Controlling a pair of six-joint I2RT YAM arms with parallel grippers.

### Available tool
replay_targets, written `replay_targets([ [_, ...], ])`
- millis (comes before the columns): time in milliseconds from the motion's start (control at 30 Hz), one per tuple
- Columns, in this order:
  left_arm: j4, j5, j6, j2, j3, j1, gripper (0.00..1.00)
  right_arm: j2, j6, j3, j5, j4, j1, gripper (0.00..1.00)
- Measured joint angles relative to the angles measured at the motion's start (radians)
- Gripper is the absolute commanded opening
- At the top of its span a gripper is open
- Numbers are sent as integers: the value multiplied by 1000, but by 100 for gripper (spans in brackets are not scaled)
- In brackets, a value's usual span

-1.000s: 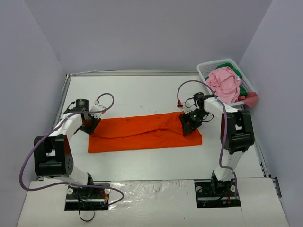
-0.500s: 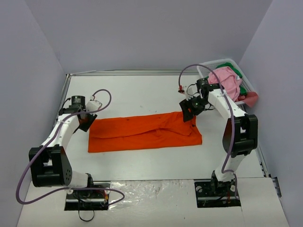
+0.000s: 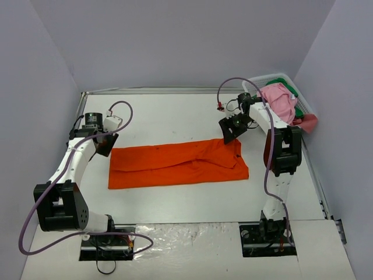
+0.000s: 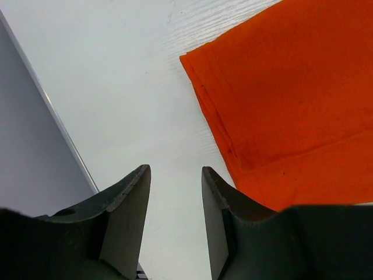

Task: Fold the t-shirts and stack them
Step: Fold the other side of the tshirt into a rectangle

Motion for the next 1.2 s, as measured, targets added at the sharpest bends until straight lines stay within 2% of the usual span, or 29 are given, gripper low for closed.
replay_targets([
  [267,-6,3,-27,11,0,0,39,7,-18,47,6,-2,-33,54],
  [633,-6,8,-42,28,0,2,39,39,-35,47,6,-4,-46,48],
  [733,-5,8,-43,29,0,2,39,68,-39,47,5,-4,-46,37],
  [767,-5,9,-43,30,0,2,40,74,-41,47,5,-5,-46,30],
  [800,-5,10,-43,31,0,2,40,80,-45,47,4,-4,-46,17],
  [900,-5,11,-43,35,0,2,40,85,-49,47,3,-4,-46,0],
  [1200,-5,22,-45,39,0,2,39,65,-50,28,1,-2,-46,0],
])
